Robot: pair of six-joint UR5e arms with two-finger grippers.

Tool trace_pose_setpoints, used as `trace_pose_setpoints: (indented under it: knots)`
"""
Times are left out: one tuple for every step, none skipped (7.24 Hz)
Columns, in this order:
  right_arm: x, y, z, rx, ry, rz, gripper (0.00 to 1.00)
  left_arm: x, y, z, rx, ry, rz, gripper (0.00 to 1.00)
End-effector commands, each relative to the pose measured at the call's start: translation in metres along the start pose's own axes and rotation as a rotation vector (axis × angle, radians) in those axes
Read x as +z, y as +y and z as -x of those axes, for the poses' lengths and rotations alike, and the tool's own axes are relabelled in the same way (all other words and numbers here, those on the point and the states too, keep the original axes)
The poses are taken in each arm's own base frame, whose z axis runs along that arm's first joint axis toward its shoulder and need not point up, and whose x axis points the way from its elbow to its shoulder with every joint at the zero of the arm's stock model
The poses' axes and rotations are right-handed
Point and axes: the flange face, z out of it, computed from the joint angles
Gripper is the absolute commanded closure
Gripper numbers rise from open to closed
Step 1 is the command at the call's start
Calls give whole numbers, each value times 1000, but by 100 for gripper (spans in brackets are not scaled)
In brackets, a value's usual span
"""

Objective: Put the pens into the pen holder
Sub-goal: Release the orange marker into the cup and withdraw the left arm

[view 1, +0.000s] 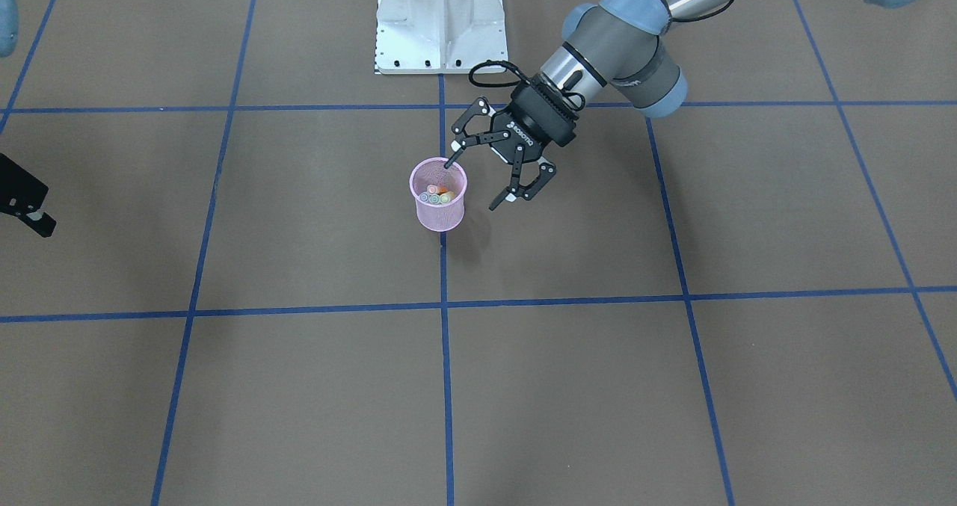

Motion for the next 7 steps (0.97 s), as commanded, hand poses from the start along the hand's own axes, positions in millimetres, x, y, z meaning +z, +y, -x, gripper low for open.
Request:
trace_pose_setpoints:
  knots:
    - [0, -1, -71, -48, 39, 18, 0, -61, -35, 78, -39, -202, 166, 1]
    - [0, 2, -114, -75, 57, 33, 0, -98, -45, 110, 31, -243, 281, 1]
    - [-5, 13, -157, -76, 72, 39, 0, -138, -48, 154, 97, -311, 375, 1]
    - [-9, 35, -205, -123, 92, 55, 0, -186, -74, 209, 116, -333, 477, 1]
    - [-9, 60, -240, -119, 103, 76, 0, -235, -89, 258, 122, -346, 562, 1]
    - [-4, 85, -264, -85, 119, 130, 0, -275, -95, 294, 98, -379, 628, 1]
    - [1, 113, -289, -86, 133, 201, 0, -315, -93, 327, 70, -431, 675, 1]
